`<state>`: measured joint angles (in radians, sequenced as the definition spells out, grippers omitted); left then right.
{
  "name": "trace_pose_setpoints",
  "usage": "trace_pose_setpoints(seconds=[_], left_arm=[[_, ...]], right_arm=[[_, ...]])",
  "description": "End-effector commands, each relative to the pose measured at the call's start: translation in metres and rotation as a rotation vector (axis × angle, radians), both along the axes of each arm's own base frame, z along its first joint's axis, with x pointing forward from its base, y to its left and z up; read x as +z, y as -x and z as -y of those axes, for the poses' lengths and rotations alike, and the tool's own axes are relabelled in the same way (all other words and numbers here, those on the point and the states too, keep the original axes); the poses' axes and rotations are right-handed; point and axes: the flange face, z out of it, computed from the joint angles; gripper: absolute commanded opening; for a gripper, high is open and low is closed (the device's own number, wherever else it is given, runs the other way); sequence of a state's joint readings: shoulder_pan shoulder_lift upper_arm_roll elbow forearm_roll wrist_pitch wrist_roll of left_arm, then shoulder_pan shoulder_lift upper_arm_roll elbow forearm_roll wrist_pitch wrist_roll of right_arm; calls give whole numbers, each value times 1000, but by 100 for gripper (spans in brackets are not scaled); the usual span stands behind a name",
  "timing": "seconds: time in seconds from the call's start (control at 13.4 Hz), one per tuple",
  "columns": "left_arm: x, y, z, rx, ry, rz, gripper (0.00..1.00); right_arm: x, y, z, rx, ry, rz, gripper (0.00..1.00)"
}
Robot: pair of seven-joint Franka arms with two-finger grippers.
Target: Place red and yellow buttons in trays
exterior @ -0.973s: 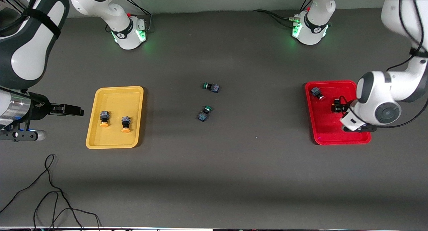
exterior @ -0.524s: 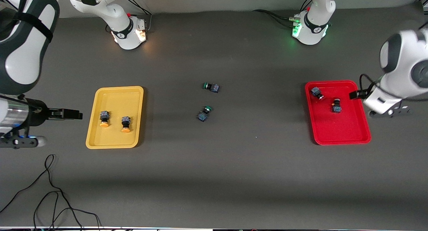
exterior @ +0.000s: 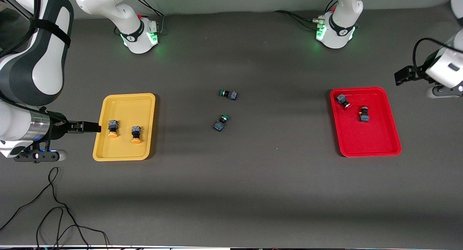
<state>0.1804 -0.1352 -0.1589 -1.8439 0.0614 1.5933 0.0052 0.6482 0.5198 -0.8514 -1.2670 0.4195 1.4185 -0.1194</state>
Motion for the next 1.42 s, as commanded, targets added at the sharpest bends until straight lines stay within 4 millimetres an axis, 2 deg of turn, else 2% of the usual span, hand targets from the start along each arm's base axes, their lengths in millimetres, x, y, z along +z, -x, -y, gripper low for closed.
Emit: trace_pose_setpoints(seconds=[0.0,0.15,0.3,0.52,0.67,0.82,1.35], left_arm=[[21,8,11,-32,20,20,100],[28,11,25,-57,18,35,100],[28,12,47,-88,22,34,100],[23,7,32,-68,40,31,100],[19,5,6,-29,40,21,100],[21,5,6,-23,31,24,100],[24,7,7,-26,25,13,100]], right_arm=[[0,31,6,18,-10,57,100],[1,48,10,21,-26,64,100],[17,64,25,29,-27,77,100],[50,86,45,33,-3,111,100],[65,95,62,10,7,110,100],[80,99,69,10,33,110,100],[90,102,71,4,44,96,100]])
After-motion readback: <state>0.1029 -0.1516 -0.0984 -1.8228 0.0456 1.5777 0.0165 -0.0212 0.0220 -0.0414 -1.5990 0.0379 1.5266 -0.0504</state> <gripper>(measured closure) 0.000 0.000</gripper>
